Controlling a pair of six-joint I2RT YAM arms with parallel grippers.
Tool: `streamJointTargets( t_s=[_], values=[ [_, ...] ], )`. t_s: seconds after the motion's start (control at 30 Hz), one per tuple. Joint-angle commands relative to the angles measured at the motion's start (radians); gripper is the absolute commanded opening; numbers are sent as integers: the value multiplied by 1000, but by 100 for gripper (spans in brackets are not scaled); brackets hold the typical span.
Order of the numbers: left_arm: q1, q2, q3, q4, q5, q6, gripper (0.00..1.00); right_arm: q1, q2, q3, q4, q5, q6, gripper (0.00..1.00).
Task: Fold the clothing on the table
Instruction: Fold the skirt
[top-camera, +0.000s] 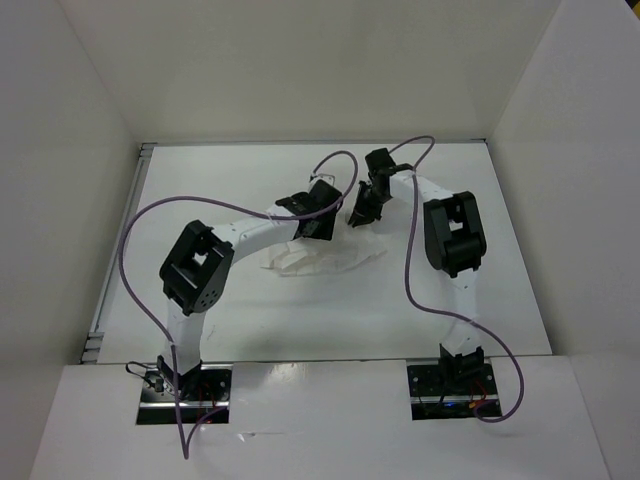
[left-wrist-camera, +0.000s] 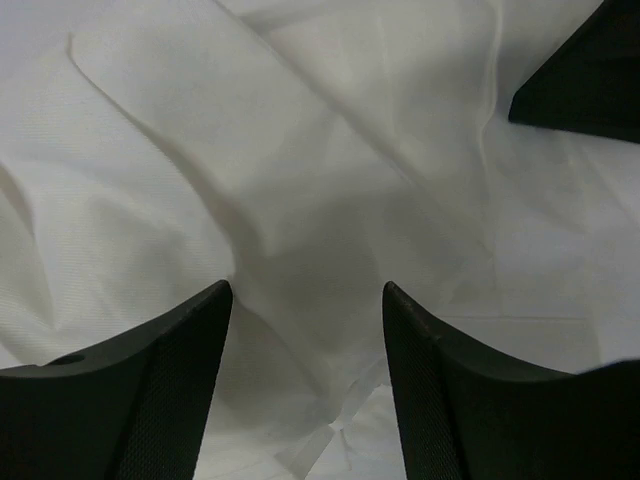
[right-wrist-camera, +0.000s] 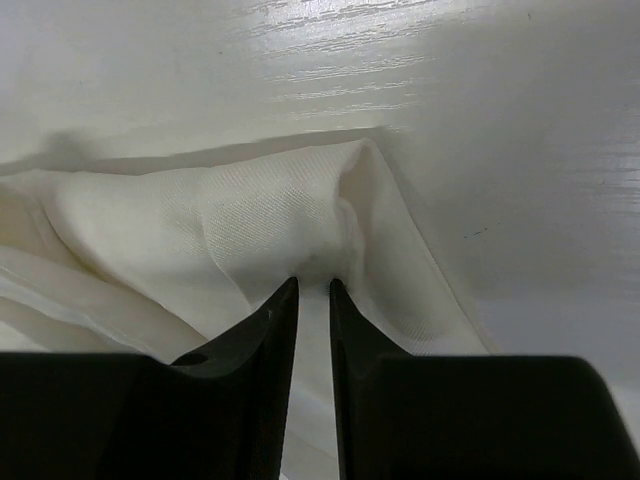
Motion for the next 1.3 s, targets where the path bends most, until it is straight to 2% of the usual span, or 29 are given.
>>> streamJointTargets(
  t_s=[0.0, 0.2, 0.23, 0.3, 0.4, 0.5, 0.57, 0.67, 0.77, 0.87, 1.0, 1.13, 1.17, 1.2, 1.23, 1.27],
  values=[
    [-23, 36, 23, -41, -65, -11, 69, 10, -18, -78, 14, 21, -3, 25],
    [-41, 66, 0, -59, -167, -11, 71, 10, -60, -119, 23, 31, -3, 25],
    [-41, 79, 0, -59, -177, -11, 68, 10, -60, -128, 23, 31, -3, 25],
    [-41, 89, 0, -70, -177, -11, 45, 10, -60, -129, 23, 40, -3, 25],
    [-41, 108, 24, -82, -187, -11, 0, 10, -60, -138, 23, 40, -3, 25],
    [-41, 108, 43, -92, -187, -1, 0, 10, -60, -147, 23, 40, -3, 25],
    [-41, 67, 43, -76, -135, 15, 0, 10, -60, -156, 23, 40, -3, 25],
    [-41, -77, 34, -47, -29, 38, 0, 10, -69, -156, 12, 60, -3, 25],
    [6, -177, 10, -35, 17, 38, 0, 10, -69, -156, 3, 60, -12, 25],
    [60, -282, -15, -58, -15, 38, 0, 10, -69, -156, 3, 60, -12, 25],
    [141, -316, -64, -116, -168, 29, 0, 10, -78, -156, 3, 48, -21, 25],
    [198, -346, -152, -148, -228, -32, 1, 10, -122, -167, -15, 48, -21, 25],
    [227, -346, -170, -160, -228, -49, 7, 10, -138, -167, -15, 48, -21, 25],
    [241, -357, -190, -161, -239, -65, 25, 10, -156, -176, -28, 58, -12, 25],
    [254, -357, -207, -171, -239, -95, 29, 10, -196, -176, -43, 70, -12, 25],
    [280, -366, -241, -171, -239, -109, 37, 10, -216, -176, -54, 83, -12, 25]
  ],
)
